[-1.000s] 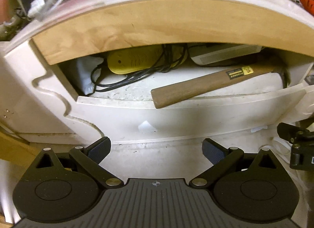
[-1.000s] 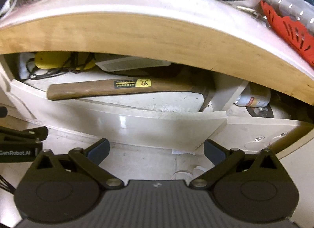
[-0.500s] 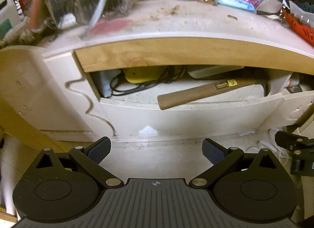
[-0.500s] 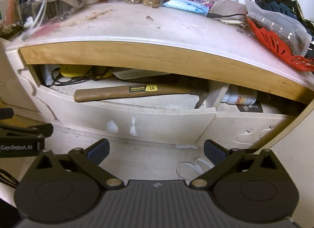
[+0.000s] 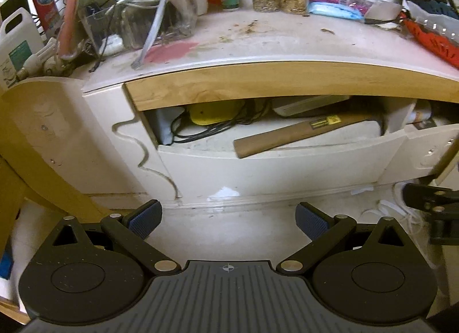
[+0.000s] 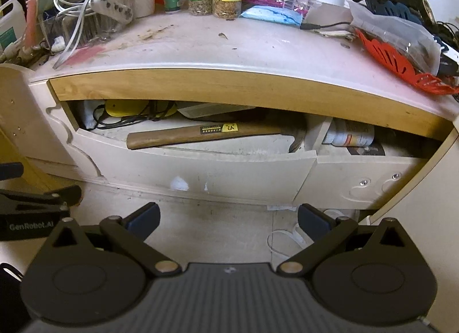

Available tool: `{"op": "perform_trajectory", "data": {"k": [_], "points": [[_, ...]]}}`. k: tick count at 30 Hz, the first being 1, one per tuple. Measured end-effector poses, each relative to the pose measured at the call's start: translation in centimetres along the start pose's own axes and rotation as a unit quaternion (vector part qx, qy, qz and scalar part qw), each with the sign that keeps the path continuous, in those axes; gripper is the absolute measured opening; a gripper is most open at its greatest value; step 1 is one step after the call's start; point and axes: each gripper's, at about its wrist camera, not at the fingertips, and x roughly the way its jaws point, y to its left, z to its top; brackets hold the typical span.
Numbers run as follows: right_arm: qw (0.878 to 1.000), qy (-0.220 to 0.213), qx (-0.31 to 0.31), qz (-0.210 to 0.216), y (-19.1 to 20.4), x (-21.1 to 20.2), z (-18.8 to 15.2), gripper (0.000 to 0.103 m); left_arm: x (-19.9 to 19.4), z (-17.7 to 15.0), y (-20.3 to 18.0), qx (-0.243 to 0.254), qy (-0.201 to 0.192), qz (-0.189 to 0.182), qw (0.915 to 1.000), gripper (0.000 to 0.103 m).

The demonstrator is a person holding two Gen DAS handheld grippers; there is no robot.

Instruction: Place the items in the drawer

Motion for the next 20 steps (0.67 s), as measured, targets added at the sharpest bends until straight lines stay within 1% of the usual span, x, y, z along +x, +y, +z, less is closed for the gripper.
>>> {"op": "perform_trajectory", "data": {"k": [7, 15, 20], "points": [[1.000, 0.005, 0.008, 0.002, -0.21, 0.32, 0.28, 0.103, -0.10, 0.07, -0.54, -0.010, 0.008, -0.017, 0.9998, 0.103], [1.000, 0.002, 0.013, 0.004, -0.40, 0.15, 0.45, 0.103, 0.15, -0.14, -0.65, -0.013, 0.019, -0.011, 0.9997, 0.103], [1.000, 0.003, 0.016, 0.006, -0.53, 0.10, 0.44, 0.102, 0.18, -0.28, -0.63, -0.012, 0.022, -0.015, 0.9996, 0.103]]}}
